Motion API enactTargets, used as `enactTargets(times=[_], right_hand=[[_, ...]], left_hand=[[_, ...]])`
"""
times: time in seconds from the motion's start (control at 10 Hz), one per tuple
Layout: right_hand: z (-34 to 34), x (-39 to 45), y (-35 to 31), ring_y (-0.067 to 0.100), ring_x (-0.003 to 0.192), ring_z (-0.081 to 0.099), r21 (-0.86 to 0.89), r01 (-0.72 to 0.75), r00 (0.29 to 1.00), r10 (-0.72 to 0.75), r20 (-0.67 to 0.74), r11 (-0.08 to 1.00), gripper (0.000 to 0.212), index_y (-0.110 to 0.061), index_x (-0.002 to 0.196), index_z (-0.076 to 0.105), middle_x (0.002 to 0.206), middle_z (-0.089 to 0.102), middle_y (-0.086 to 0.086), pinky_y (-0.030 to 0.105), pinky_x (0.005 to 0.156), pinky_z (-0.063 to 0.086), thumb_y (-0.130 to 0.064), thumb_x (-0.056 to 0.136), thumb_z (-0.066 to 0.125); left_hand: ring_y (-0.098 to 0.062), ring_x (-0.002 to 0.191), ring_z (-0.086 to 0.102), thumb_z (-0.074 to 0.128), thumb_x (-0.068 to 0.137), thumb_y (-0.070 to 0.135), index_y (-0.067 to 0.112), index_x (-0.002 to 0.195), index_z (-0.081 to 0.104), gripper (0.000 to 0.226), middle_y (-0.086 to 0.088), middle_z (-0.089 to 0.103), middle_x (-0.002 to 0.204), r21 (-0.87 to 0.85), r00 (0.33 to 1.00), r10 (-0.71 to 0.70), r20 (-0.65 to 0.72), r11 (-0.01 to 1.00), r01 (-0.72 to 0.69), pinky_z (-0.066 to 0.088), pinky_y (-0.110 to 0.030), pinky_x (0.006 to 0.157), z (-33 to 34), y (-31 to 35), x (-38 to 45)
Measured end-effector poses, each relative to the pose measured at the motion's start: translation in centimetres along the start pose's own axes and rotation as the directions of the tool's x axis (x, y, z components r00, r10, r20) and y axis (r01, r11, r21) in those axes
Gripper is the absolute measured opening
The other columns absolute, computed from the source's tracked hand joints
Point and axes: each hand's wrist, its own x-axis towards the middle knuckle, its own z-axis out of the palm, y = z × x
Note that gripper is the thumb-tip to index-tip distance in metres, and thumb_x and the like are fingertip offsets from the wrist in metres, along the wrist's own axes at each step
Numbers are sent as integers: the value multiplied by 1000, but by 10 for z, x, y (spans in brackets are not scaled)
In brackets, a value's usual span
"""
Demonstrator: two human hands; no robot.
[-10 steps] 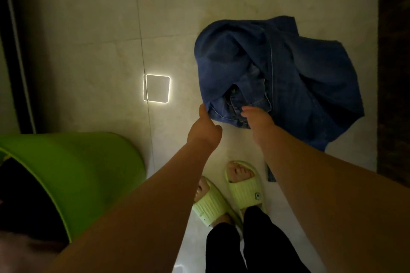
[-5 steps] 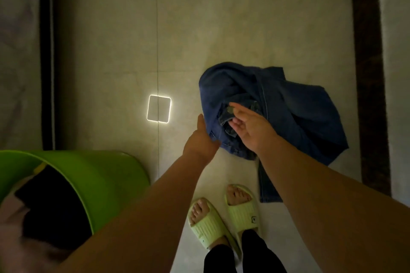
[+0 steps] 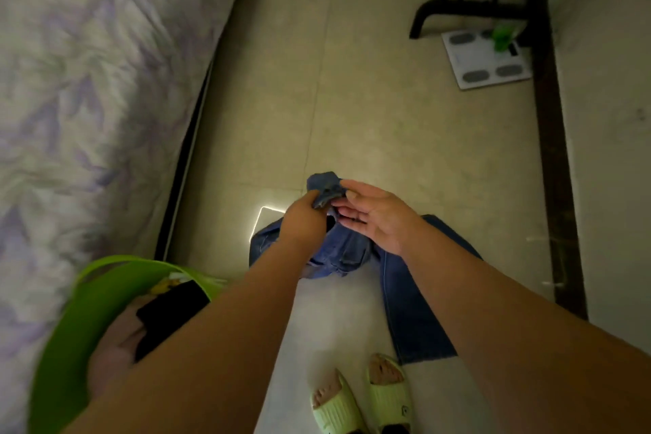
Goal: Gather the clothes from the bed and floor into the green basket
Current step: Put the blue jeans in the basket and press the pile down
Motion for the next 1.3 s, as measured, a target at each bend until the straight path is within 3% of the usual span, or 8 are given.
enactTargets(times=[0.1,0.3,0.5,0.6,0.9,1.1,1.2,1.3], right_hand=[[26,-6,-10,18,84,58,-442,-40,979,-53,-196,896,38,-11,126,55,104,60,11,28,79,50,1,90,55],[71,-3,-15,36,127,42,-899,-293,943,-56,-327,327,109,-21,145,33,142,40,11,44,95,42,-72,54,68],[119,-30,-53,33,110,57,-917,-172,947,-196,-255,361,57,-13,117,61,115,64,9,31,80,41,-58,82,58],[145,-61,-83,31,105,60,-830,25,958,-250,-140,558,34,-5,110,65,105,66,12,31,79,42,-31,89,62],[238,-130,-149,32,99,66,-629,306,905,-423,-41,715,43,-13,107,69,106,71,14,47,93,53,-48,82,66],[296,-190,-179,23,95,69,-636,322,941,-314,129,701,52,-13,114,68,103,73,8,38,91,55,-51,78,70],[314,-212,-189,18,88,67,-745,436,894,-334,297,504,28,-22,99,68,93,71,1,33,79,55,-32,74,74],[338,-227,-202,25,99,62,-922,387,849,-396,349,17,48,-25,106,63,99,64,-1,36,80,54,-43,62,69]], left_hand=[[-40,106,63,48,98,22,9,115,63,26,-21,66,114,-114,997,-38,-72,993,29,52,-51,93,-38,33,-14],[-32,85,65,48,97,28,10,101,64,25,-13,66,94,-271,991,-21,-129,963,-15,56,-52,86,-108,85,-44],[-34,80,66,50,98,25,21,76,56,23,-17,65,83,-377,986,-20,-165,925,-44,58,-51,82,-174,115,-75],[-27,75,63,56,96,19,13,98,59,7,-13,64,84,-395,990,-30,-138,918,-27,57,-38,72,-205,114,-85],[-38,133,45,24,70,91,2,142,42,115,-19,50,142,-372,744,-533,402,648,665,29,-50,114,-244,107,-142],[-23,133,45,23,82,82,14,143,43,93,-5,49,143,-722,955,-148,258,627,292,37,-37,100,-293,154,-191],[-26,111,58,19,79,85,16,145,41,98,-10,50,141,-756,977,-69,201,623,199,46,-42,91,-323,167,-195],[-31,128,50,41,80,78,14,145,41,91,-10,47,146,-731,986,-8,164,670,127,43,-52,104,-354,179,-206]])
